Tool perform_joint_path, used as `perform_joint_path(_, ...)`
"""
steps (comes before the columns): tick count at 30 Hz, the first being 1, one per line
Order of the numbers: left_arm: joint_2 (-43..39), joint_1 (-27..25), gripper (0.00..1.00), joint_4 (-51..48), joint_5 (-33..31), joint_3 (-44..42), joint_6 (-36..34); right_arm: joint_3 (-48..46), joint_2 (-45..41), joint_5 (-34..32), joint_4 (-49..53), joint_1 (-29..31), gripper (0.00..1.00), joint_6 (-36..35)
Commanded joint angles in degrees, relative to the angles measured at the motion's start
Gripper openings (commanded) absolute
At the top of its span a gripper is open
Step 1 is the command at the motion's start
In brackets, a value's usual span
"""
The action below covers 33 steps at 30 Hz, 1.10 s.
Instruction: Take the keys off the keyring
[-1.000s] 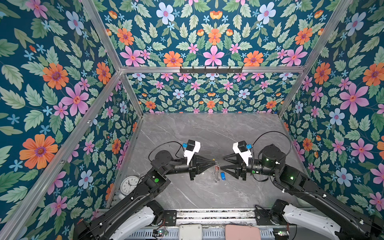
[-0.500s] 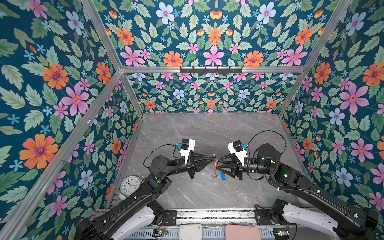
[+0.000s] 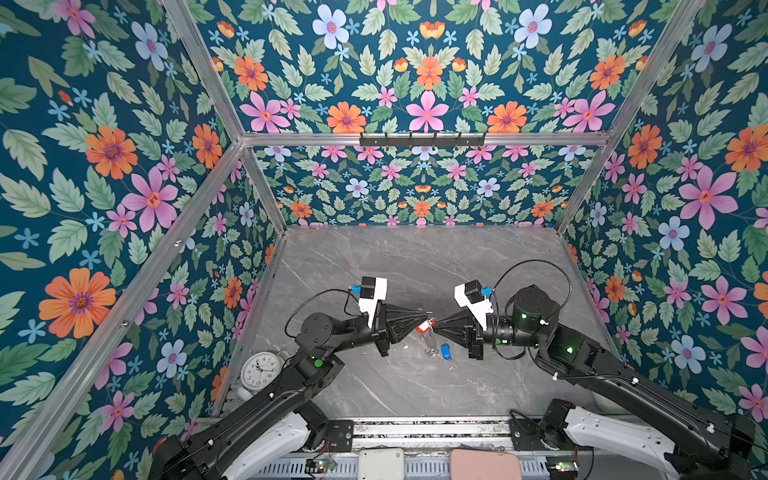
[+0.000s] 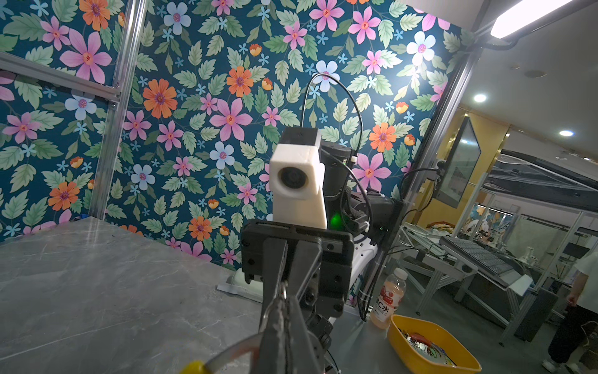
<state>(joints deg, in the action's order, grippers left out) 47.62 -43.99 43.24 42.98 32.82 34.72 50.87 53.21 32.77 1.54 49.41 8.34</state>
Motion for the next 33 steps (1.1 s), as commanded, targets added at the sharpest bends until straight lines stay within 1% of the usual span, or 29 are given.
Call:
perform_joint_path(1, -0.4, 0.0, 0.0, 2.9, -1.1, 0.0, 0.5, 0.4, 0.2, 0.2, -0.4, 0.2, 0.0, -1.1)
perform_joint_path(12, -0.3, 0.0, 0.0, 3.4, -1.1, 0.0, 0.5, 0.3, 1.7, 1.1, 0.6, 1.2, 0.0, -1.4)
perform_joint_path(16, -0.1, 0.0, 0.0, 1.5, -0.1, 0.5, -0.3, 0.4, 1.3, -0.1, 1.6, 1.5, 0.0, -1.9)
perform_joint_path(17, -0.2, 0.0, 0.0, 0.7, 0.1, 0.7, -0.7, 0.4, 0.7, -0.9, 2.2, 1.5, 0.01, -2.1)
perform_joint_path(18, -0.2, 0.0, 0.0, 0.1, 0.3, 0.7, -0.9, 0.4, 0.1, -1.6, 2.7, 1.5, 0.07, -2.5)
perform_joint_path(20, -0.4, 0.0, 0.0, -1.3, 0.6, 0.8, -1.7, 0.5, -1.3, -3.3, 4.1, 1.4, 0.22, -3.2)
perform_joint_path(22, -0.7, 0.0, 0.0, -3.1, 0.7, 1.0, -2.6, 1.0, -2.9, -4.4, 5.4, 1.5, 0.33, -3.8)
perform_joint_path(23, -0.9, 0.0, 0.0, -3.8, 0.8, 1.1, -3.0, 1.3, -3.6, -5.2, 6.1, 1.5, 0.37, -4.2)
perform_joint_path(28, -1.7, 0.0, 0.0, -6.0, 1.6, 1.1, -4.3, 2.5, -6.4, -7.1, 5.8, 1.5, 0.46, -4.1)
perform_joint_path(33, -1.8, -0.1, 0.0, -4.5, 3.1, 0.7, -3.8, 3.5, -4.8, -5.0, 2.5, 1.5, 0.49, -2.7)
